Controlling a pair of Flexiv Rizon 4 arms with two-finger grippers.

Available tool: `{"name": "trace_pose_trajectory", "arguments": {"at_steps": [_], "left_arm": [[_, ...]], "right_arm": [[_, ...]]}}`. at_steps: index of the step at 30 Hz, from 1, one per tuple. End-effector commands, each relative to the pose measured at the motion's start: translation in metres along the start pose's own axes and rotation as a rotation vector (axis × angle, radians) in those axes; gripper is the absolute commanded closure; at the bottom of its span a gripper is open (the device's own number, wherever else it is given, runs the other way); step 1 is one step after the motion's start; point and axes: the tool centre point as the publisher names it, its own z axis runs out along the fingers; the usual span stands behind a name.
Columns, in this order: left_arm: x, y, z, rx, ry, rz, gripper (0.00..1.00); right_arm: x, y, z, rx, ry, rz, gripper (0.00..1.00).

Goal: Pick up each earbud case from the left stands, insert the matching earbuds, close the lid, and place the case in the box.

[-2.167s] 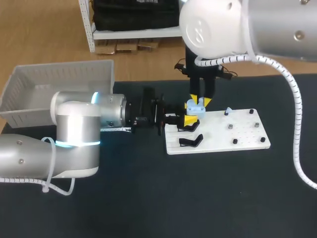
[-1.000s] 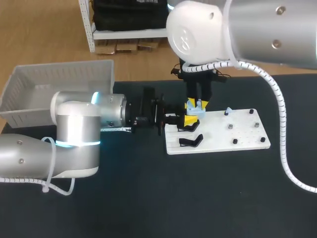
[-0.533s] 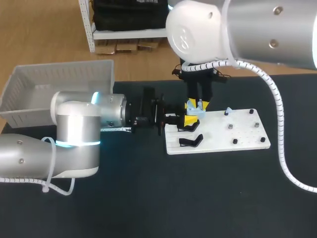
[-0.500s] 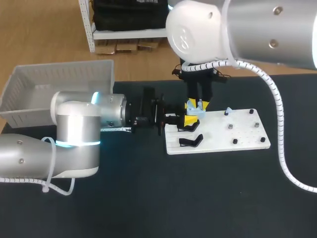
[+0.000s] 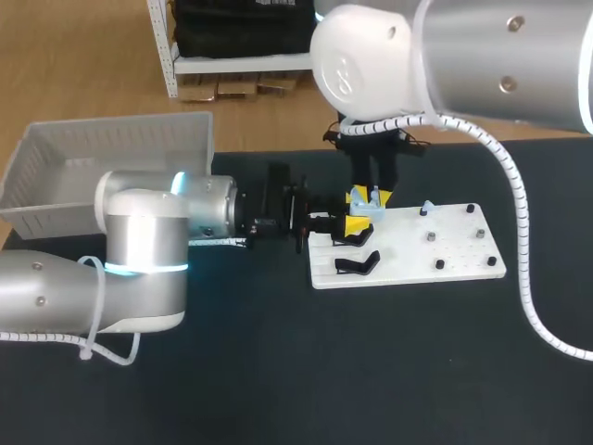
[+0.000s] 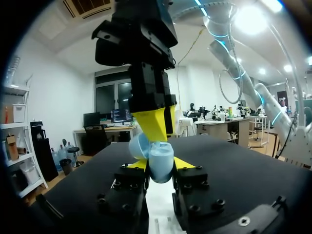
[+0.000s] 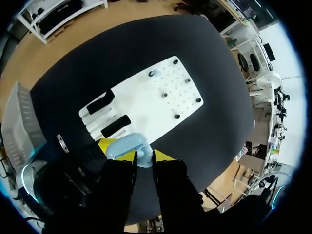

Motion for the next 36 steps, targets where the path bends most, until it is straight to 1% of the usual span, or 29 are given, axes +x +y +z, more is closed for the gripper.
{"name": "trace_pose_trajectory", "arguments": {"at_steps": [1, 15, 16, 17, 18, 20, 21, 22, 23, 25, 28, 29, 30, 31, 33, 34, 36], "left_arm": [[0.001, -0.001, 0.0, -0.006, -0.004, 0.004, 1.0], [0.001, -0.001, 0.0, -0.006, -0.004, 0.004, 1.0], [0.001, -0.001, 0.0, -0.006, -0.004, 0.004, 1.0], [0.001, -0.001, 0.0, -0.006, -0.004, 0.004, 1.0], [0.001, -0.001, 0.0, -0.006, -0.004, 0.004, 1.0], [0.001, -0.001, 0.0, -0.006, -0.004, 0.004, 1.0], [0.001, -0.001, 0.0, -0.006, -0.004, 0.004, 1.0], [0.001, -0.001, 0.0, -0.006, -0.004, 0.004, 1.0], [0.001, -0.001, 0.0, -0.006, -0.004, 0.004, 1.0], [0.001, -0.001, 0.0, -0.006, -0.004, 0.004, 1.0], [0.001, -0.001, 0.0, -0.006, -0.004, 0.004, 1.0], [0.001, -0.001, 0.0, -0.006, -0.004, 0.004, 1.0], [0.001, -0.001, 0.0, -0.006, -0.004, 0.004, 1.0], [0.001, -0.001, 0.0, -0.006, -0.004, 0.004, 1.0], [0.001, -0.001, 0.0, -0.006, -0.004, 0.004, 1.0], [0.001, -0.001, 0.0, -0.006, -0.004, 0.004, 1.0], [0.001, -0.001, 0.0, -0.006, -0.004, 0.004, 1.0]], "right_arm": [[-0.002, 0.002, 0.002, 0.004, 0.001, 0.001, 1.0], [-0.002, 0.003, 0.004, -0.007, 0.023, 0.002, 1.0], [-0.002, 0.003, 0.004, -0.013, 0.028, 0.002, 0.98], [-0.002, 0.002, 0.003, -0.019, 0.032, 0.003, 0.84], [-0.001, 0.002, 0.003, -0.025, 0.037, 0.003, 0.71], [0.001, 0.001, 0.001, -0.042, 0.07, 0.006, 0.54], [0.001, 0.0, 0.0, -0.048, 0.08, 0.003, 0.3], [0.002, 0.0, -0.002, -0.059, 0.09, 0.003, 0.25], [0.003, -0.001, -0.005, -0.074, 0.102, 0.003, 0.26], [0.004, -0.005, -0.011, -0.102, 0.116, 0.006, 0.33], [0.005, -0.017, -0.023, -0.17, 0.135, 0.003, 0.33], [0.004, -0.023, -0.029, -0.22, 0.142, -0.006, 0.34], [0.003, -0.028, -0.034, -0.257, 0.135, -0.019, 0.35], [0.001, -0.033, -0.038, -0.29, 0.121, -0.029, 0.34], [-0.01, -0.042, -0.042, -0.352, 0.079, -0.031, 0.33], [-0.016, -0.047, -0.044, -0.395, 0.045, -0.05, 0.29], [-0.025, -0.056, -0.045, -0.451, -0.013, -0.068, 0.12]]}}
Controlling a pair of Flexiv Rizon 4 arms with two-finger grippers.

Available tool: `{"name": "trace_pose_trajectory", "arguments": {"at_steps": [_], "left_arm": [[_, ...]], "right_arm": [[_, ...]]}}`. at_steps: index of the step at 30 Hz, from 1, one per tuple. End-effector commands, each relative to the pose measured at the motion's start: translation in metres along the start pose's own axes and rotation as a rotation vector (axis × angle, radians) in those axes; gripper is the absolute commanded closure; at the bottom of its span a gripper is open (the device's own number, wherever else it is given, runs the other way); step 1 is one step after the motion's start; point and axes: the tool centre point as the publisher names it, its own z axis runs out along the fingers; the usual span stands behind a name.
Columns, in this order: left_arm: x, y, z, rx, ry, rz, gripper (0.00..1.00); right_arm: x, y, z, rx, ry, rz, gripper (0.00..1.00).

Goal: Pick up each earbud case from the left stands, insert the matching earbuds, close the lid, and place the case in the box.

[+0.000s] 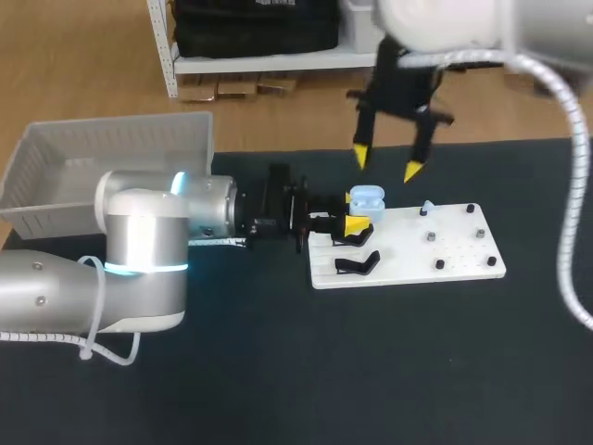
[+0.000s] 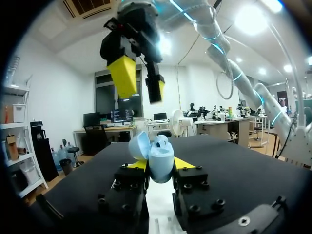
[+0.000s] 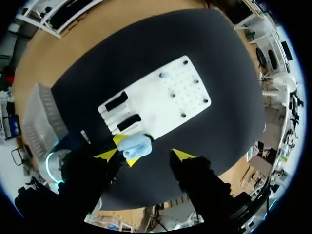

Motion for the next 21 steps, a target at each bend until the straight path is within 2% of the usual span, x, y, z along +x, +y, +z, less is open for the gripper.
{"name": "trace_pose_trajectory", "arguments": {"at_steps": [1, 3, 7, 10, 15, 21], "left_arm": [[0.001, -0.001, 0.0, -0.006, -0.003, 0.004, 1.0], [0.001, -0.001, 0.0, -0.006, -0.003, 0.004, 1.0], [0.001, -0.001, 0.0, -0.006, -0.003, 0.004, 1.0], [0.001, -0.001, 0.0, -0.006, -0.003, 0.004, 1.0], [0.001, -0.001, 0.0, -0.006, -0.003, 0.004, 1.0], [0.001, -0.001, 0.0, -0.006, -0.003, 0.004, 1.0]], "right_arm": [[0.0, -0.048, -0.004, -0.267, -0.142, -0.07, 0.14], [-0.008, -0.056, -0.003, -0.269, -0.21, -0.102, 0.19], [-0.022, -0.068, 0.004, -0.276, -0.241, -0.178, 0.24], [-0.031, -0.072, 0.011, -0.284, -0.227, -0.199, 0.29], [-0.047, -0.075, 0.022, -0.303, -0.213, -0.265, 0.52], [-0.061, -0.073, 0.037, -0.284, -0.21, -0.352, 0.52]]}}
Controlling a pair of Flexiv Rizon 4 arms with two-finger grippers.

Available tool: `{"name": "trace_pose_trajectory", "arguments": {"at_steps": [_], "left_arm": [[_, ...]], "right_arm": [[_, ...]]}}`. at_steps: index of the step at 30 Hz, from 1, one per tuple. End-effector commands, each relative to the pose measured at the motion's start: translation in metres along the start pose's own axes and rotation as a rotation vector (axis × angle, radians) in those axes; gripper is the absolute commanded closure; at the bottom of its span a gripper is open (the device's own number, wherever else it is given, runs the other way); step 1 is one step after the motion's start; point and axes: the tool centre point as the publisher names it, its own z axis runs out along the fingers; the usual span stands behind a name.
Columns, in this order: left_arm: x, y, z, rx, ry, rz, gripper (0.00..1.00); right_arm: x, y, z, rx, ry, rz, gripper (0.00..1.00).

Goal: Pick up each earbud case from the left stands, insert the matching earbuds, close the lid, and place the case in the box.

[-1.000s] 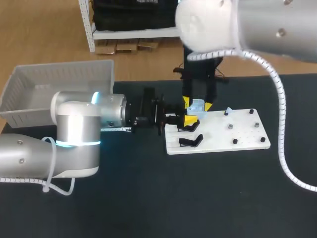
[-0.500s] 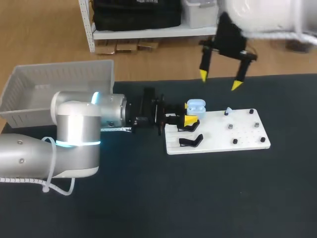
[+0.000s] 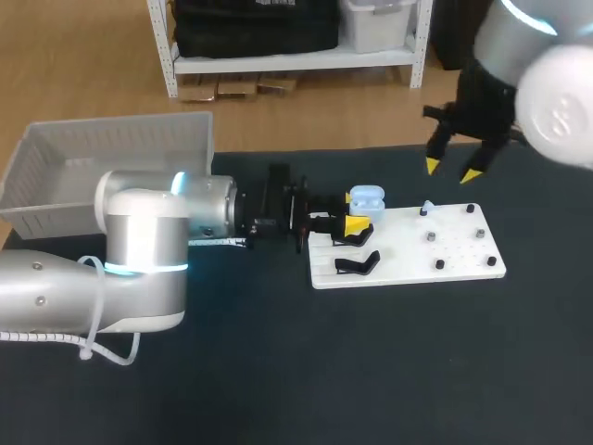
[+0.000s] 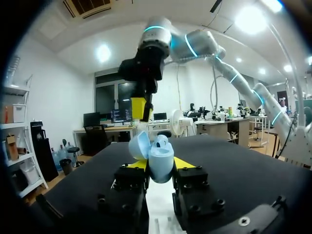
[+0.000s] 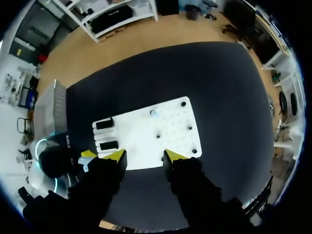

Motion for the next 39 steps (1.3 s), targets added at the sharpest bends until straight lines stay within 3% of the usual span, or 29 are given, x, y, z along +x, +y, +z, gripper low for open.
{"name": "trace_pose_trajectory", "arguments": {"at_steps": [1, 12, 39], "left_arm": [[0.001, -0.001, 0.0, -0.006, -0.004, 0.004, 1.0], [0.001, -0.001, 0.0, -0.006, -0.004, 0.004, 1.0], [0.001, -0.001, 0.0, -0.006, -0.004, 0.004, 1.0]], "right_arm": [[-0.003, -0.004, 0.016, -0.081, -0.006, -0.045, 0.51], [-0.017, -0.014, 0.061, -0.008, 0.008, -0.199, 0.53], [-0.029, -0.021, 0.108, 0.008, 0.064, -0.167, 0.53]]}}
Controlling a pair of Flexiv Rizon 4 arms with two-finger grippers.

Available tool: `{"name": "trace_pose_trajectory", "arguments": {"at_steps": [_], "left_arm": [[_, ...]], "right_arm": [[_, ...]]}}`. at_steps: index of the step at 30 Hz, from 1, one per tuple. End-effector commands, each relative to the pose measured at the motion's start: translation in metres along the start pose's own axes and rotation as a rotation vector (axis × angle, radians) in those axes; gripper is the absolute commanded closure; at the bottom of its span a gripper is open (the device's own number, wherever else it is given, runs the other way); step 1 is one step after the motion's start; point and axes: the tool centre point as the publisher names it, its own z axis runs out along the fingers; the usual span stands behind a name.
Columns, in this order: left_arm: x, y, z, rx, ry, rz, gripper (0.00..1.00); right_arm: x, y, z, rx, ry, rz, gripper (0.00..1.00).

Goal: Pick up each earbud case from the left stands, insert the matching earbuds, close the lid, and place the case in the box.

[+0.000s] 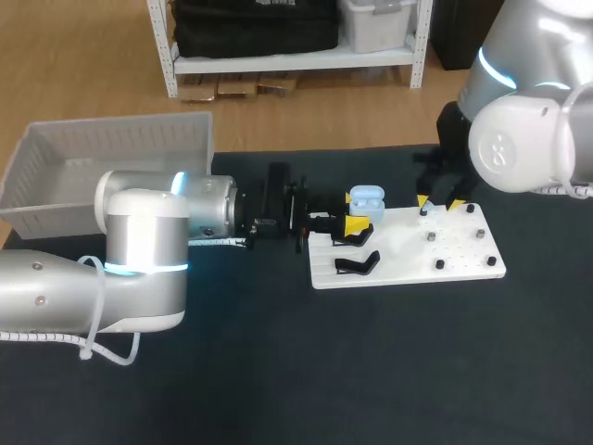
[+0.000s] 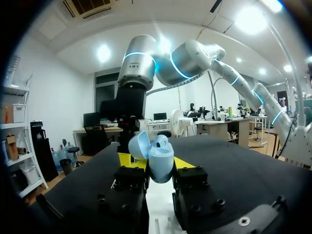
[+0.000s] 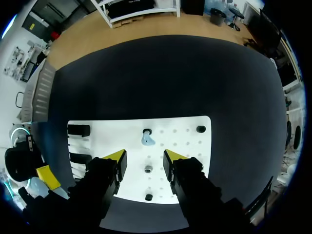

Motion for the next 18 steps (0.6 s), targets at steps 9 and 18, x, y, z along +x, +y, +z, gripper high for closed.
{"name": "trace_pose_trajectory", "arguments": {"at_steps": [9, 18], "left_arm": [[0.0013, -0.0012, 0.0004, -0.006, -0.004, 0.004, 1.0], [0.0013, -0.0012, 0.0004, -0.006, -0.004, 0.004, 1.0]], "right_arm": [[-0.0077, -0.0033, 0.0111, -0.005, 0.002, 0.028, 0.56], [-0.0098, -0.0039, 0.014, -0.021, 0.007, 0.044, 0.61]]}}
